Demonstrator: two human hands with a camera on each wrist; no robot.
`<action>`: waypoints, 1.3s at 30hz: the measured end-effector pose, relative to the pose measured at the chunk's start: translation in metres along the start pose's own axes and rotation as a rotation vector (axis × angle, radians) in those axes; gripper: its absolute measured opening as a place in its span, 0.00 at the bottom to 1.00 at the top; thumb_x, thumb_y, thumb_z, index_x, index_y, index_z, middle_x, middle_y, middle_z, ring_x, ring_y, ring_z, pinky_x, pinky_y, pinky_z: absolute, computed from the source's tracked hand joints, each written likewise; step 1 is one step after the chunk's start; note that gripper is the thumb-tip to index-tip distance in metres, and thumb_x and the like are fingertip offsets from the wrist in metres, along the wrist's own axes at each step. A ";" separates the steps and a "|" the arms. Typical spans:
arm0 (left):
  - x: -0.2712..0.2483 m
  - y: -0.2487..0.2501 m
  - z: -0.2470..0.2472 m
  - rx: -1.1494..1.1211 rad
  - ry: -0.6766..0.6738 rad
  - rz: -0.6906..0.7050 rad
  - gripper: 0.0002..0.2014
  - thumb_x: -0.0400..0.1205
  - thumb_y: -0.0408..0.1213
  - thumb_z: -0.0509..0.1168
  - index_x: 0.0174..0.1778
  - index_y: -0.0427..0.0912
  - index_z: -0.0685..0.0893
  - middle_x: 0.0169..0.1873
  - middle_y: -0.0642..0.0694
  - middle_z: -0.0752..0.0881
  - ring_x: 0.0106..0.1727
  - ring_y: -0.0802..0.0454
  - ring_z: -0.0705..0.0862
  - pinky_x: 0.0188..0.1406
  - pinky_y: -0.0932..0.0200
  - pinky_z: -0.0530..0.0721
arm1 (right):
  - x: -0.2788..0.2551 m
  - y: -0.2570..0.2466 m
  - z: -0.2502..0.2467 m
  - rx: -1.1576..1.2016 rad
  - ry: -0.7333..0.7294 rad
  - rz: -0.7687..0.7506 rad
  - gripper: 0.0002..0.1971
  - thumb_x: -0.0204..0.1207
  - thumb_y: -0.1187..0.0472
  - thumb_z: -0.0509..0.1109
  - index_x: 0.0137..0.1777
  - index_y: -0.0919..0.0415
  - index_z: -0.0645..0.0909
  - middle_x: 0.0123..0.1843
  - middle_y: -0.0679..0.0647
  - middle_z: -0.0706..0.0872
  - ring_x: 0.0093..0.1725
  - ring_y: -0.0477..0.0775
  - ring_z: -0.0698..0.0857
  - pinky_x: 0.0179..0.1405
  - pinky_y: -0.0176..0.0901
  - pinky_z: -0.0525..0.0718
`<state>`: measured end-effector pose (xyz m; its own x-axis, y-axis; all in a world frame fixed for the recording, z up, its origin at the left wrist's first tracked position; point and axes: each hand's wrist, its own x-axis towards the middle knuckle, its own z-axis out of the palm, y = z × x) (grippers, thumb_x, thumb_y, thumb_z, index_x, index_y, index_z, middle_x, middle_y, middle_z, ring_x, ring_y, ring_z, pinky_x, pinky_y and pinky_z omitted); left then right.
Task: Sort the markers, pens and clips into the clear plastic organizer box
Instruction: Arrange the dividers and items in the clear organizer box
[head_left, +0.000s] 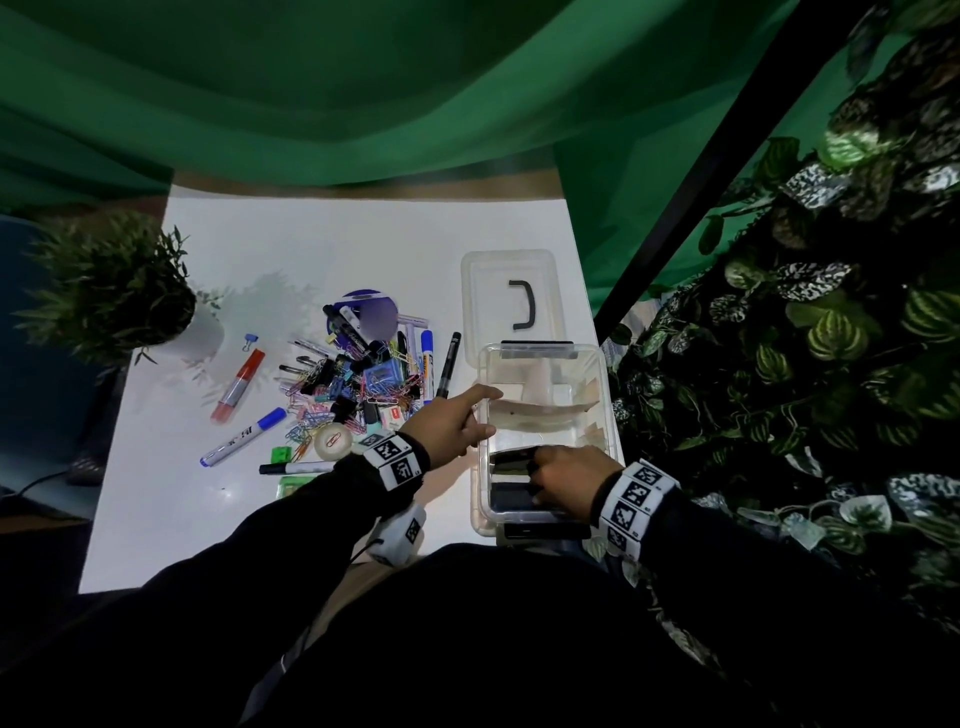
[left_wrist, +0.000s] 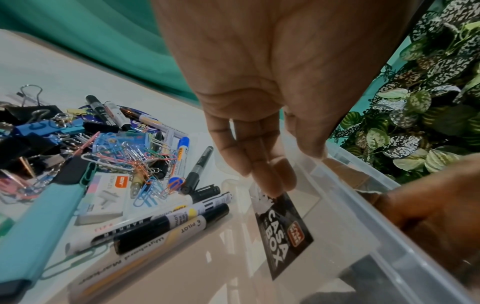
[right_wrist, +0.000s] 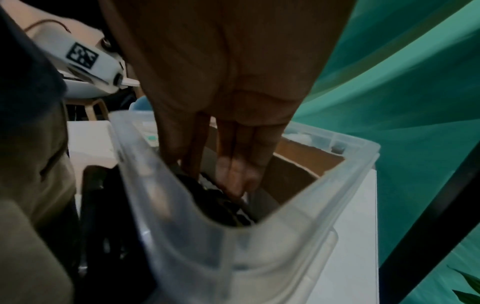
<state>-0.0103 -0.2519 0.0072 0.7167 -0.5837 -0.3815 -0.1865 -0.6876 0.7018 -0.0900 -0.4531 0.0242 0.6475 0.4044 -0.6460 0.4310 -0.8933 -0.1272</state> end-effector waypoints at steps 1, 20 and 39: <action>0.000 0.000 0.000 0.000 0.002 -0.001 0.21 0.83 0.45 0.64 0.72 0.57 0.69 0.33 0.48 0.89 0.31 0.58 0.87 0.42 0.58 0.85 | -0.002 0.000 0.006 0.012 0.020 -0.011 0.15 0.81 0.53 0.63 0.66 0.54 0.80 0.67 0.56 0.77 0.66 0.61 0.79 0.54 0.53 0.83; 0.000 -0.004 0.004 -0.019 -0.003 0.010 0.21 0.83 0.45 0.64 0.72 0.58 0.69 0.32 0.47 0.88 0.31 0.59 0.87 0.43 0.55 0.86 | 0.016 -0.004 0.011 -0.066 0.076 0.082 0.17 0.80 0.60 0.64 0.68 0.61 0.76 0.62 0.58 0.82 0.59 0.62 0.85 0.49 0.53 0.83; -0.001 0.003 0.009 0.005 0.000 0.015 0.22 0.83 0.45 0.64 0.73 0.58 0.70 0.31 0.48 0.87 0.35 0.52 0.86 0.46 0.48 0.85 | 0.012 -0.012 0.000 -0.033 0.026 0.120 0.17 0.82 0.51 0.61 0.66 0.57 0.78 0.61 0.55 0.86 0.59 0.58 0.86 0.52 0.50 0.81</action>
<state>-0.0175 -0.2573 0.0042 0.7141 -0.5937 -0.3710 -0.2004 -0.6811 0.7042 -0.0880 -0.4377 0.0180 0.7119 0.3000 -0.6349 0.3696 -0.9289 -0.0245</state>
